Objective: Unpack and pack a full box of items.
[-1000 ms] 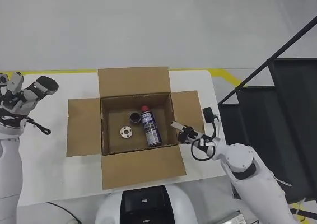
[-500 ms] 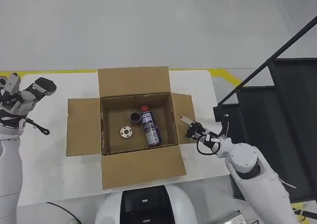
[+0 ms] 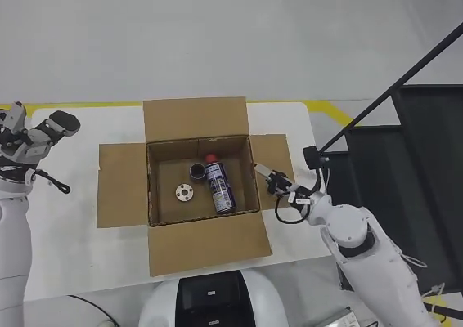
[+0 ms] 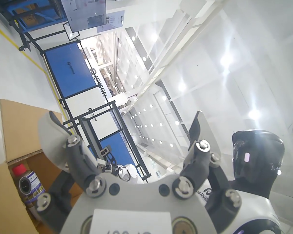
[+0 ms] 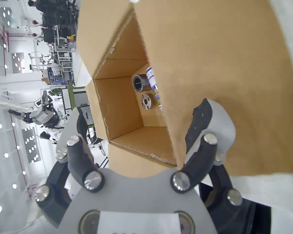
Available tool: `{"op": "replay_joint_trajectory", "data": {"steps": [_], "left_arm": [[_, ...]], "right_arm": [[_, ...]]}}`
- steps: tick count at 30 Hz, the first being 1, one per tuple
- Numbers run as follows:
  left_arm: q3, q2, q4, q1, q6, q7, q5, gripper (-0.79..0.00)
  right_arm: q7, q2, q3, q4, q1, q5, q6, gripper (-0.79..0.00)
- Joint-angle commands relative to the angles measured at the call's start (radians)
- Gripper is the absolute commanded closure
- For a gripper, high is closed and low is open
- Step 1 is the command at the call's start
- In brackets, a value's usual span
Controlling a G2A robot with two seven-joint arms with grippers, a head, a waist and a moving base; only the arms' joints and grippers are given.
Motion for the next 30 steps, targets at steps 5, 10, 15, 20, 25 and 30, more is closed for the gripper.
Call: {"op": "replay_joint_trajectory", "data": {"steps": [5,10,15,20,25,30], "left_arm": [[0.009,0.0,0.039,-0.018,-0.012,-0.002,-0.018,-0.785],[0.011,-0.001,0.066,-0.023,-0.027,-0.009,-0.045,-0.785],[0.01,-0.001,0.074,-0.022,-0.033,-0.014,-0.052,-0.785],[0.01,-0.001,0.074,-0.022,-0.033,-0.014,-0.052,-0.785],[0.01,-0.001,0.074,-0.022,-0.033,-0.014,-0.052,-0.785],[0.01,-0.001,0.074,-0.022,-0.033,-0.014,-0.052,-0.785]], "right_arm": [[0.122,0.01,-0.045,-0.171,0.07,-0.211,0.119,-0.785],[0.348,0.0,-0.243,-0.099,0.326,-0.381,0.264,-0.785],[0.557,-0.048,-0.489,0.147,0.644,-0.501,0.434,-0.785],[0.671,-0.1,-0.677,0.361,0.839,-0.542,0.429,-0.785],[0.692,-0.145,-0.798,0.525,0.951,-0.536,0.408,-0.785],[0.695,-0.151,-0.809,0.544,0.961,-0.528,0.406,-0.785]]}}
